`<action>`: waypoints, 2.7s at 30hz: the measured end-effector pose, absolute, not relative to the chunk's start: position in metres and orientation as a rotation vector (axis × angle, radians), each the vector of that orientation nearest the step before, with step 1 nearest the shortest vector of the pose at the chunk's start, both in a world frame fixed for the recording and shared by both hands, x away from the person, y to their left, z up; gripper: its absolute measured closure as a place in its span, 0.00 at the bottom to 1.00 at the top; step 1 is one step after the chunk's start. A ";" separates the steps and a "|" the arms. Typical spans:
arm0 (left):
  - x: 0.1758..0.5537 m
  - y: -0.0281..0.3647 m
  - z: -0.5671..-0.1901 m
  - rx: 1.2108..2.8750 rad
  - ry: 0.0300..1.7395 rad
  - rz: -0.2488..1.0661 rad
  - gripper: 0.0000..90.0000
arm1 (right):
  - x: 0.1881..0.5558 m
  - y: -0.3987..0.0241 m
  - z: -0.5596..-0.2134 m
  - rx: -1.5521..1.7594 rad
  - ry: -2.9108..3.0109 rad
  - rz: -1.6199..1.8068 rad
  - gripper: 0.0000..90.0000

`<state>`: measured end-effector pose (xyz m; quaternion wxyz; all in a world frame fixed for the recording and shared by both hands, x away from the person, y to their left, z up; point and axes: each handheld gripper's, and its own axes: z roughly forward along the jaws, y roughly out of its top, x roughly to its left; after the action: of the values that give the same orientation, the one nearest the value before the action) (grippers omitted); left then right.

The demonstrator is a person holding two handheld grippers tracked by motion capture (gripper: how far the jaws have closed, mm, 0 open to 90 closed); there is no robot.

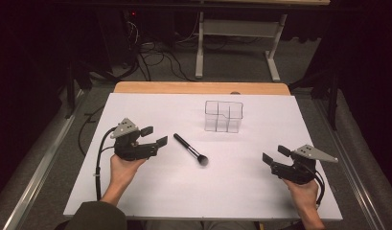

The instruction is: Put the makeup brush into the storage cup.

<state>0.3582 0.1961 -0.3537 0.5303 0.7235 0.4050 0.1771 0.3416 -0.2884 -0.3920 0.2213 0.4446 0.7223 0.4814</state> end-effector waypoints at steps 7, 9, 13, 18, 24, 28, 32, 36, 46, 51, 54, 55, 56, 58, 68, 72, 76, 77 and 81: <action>0.363 0.188 -0.351 1.731 0.953 0.410 0.32 | 0.341 -0.287 -0.392 1.219 2.000 1.329 0.32; 0.365 0.186 -0.351 1.725 0.950 0.407 0.32 | 0.342 -0.288 -0.392 1.226 2.002 1.327 0.32; 0.369 0.182 -0.350 1.723 0.948 0.398 0.31 | 0.342 -0.287 -0.392 1.216 2.000 1.331 0.32; 0.373 0.177 -0.349 1.724 0.931 0.401 0.31 | 0.341 -0.287 -0.392 1.214 2.005 1.325 0.32; 0.378 0.167 -0.346 1.714 0.909 0.400 0.32 | 0.342 -0.288 -0.392 1.223 2.005 1.329 0.32; 0.381 0.162 -0.344 1.712 0.905 0.399 0.32 | 0.342 -0.287 -0.392 1.214 2.007 1.326 0.32; 0.385 0.156 -0.342 1.702 0.904 0.382 0.32 | 0.342 -0.289 -0.392 1.224 2.002 1.334 0.32; 0.389 0.147 -0.342 1.717 0.895 0.375 0.31 | 0.342 -0.289 -0.391 1.217 1.996 1.349 0.32; 0.398 0.132 -0.341 1.735 0.860 0.365 0.32 | 0.342 -0.289 -0.391 1.211 1.997 1.349 0.31; 0.402 0.129 -0.341 1.733 0.861 0.354 0.32 | 0.342 -0.287 -0.391 1.206 2.006 1.343 0.31; 0.405 0.126 -0.342 1.742 0.860 0.354 0.32 | 0.342 -0.288 -0.392 1.213 2.003 1.353 0.31; 0.406 0.125 -0.342 1.745 0.863 0.353 0.32 | 0.342 -0.288 -0.391 1.222 1.999 1.355 0.31; 0.407 0.125 -0.342 1.749 0.862 0.352 0.32 | 0.342 -0.289 -0.391 1.220 1.999 1.356 0.31; 0.408 0.124 -0.342 1.760 0.863 0.353 0.32 | 0.342 -0.289 -0.391 1.222 2.001 1.356 0.31; 0.413 0.122 -0.336 1.837 0.857 0.366 0.33 | 0.343 -0.289 -0.392 1.224 2.003 1.351 0.31; 0.414 0.121 -0.334 1.869 0.855 0.361 0.33 | 0.343 -0.288 -0.392 1.224 2.009 1.344 0.31; 0.415 0.120 -0.333 1.902 0.849 0.362 0.33 | 0.343 -0.288 -0.392 1.226 2.006 1.345 0.31; 0.416 0.119 -0.333 1.910 0.852 0.360 0.33 | 0.343 -0.288 -0.392 1.226 2.006 1.346 0.31; 0.417 0.117 -0.332 1.984 0.839 0.359 0.33 | 0.343 -0.288 -0.392 1.228 2.012 1.335 0.31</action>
<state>0.4172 0.1172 -0.3317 0.4607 0.8064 0.3409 0.1460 0.3432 -0.2876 -0.3923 0.2146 0.4429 0.7254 0.4813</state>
